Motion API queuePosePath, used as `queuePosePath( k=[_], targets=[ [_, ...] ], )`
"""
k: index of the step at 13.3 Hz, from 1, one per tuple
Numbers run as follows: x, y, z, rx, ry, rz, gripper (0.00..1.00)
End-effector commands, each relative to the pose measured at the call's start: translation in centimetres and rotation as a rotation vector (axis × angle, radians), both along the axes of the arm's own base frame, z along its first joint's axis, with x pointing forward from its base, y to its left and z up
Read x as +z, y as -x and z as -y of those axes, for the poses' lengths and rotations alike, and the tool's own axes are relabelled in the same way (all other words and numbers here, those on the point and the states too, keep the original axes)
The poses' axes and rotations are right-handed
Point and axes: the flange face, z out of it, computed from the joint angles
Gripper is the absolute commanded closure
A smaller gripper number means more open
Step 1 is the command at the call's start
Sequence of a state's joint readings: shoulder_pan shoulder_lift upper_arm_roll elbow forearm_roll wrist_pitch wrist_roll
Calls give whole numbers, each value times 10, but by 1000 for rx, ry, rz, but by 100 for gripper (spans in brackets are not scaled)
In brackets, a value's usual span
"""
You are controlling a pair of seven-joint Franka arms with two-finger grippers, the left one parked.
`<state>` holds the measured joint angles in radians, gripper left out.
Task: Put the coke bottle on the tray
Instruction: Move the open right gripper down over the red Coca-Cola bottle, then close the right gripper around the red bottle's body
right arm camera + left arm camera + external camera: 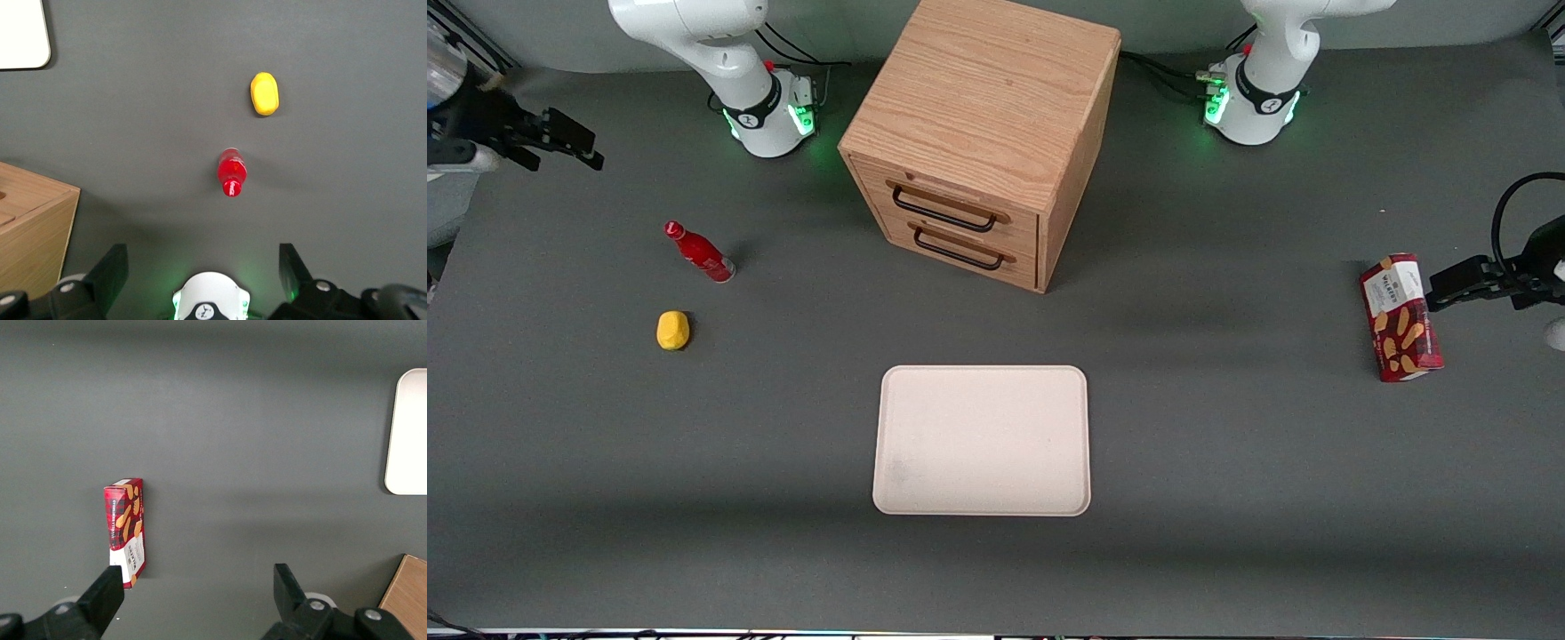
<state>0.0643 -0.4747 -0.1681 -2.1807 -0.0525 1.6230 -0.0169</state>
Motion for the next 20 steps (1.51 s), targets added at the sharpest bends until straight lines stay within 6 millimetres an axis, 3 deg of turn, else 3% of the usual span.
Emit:
queuePosePath(
  k=[1, 5, 10, 14, 20],
  targets=[
    [-30, 7, -2, -14, 18, 29, 0],
    [-91, 11, 4, -30, 1, 38, 0],
    [-151, 24, -2, -27, -8, 49, 0],
    [-188, 31, -4, -26, -6, 66, 0],
    [-230, 39, 16, -64, -6, 73, 0]
  ],
)
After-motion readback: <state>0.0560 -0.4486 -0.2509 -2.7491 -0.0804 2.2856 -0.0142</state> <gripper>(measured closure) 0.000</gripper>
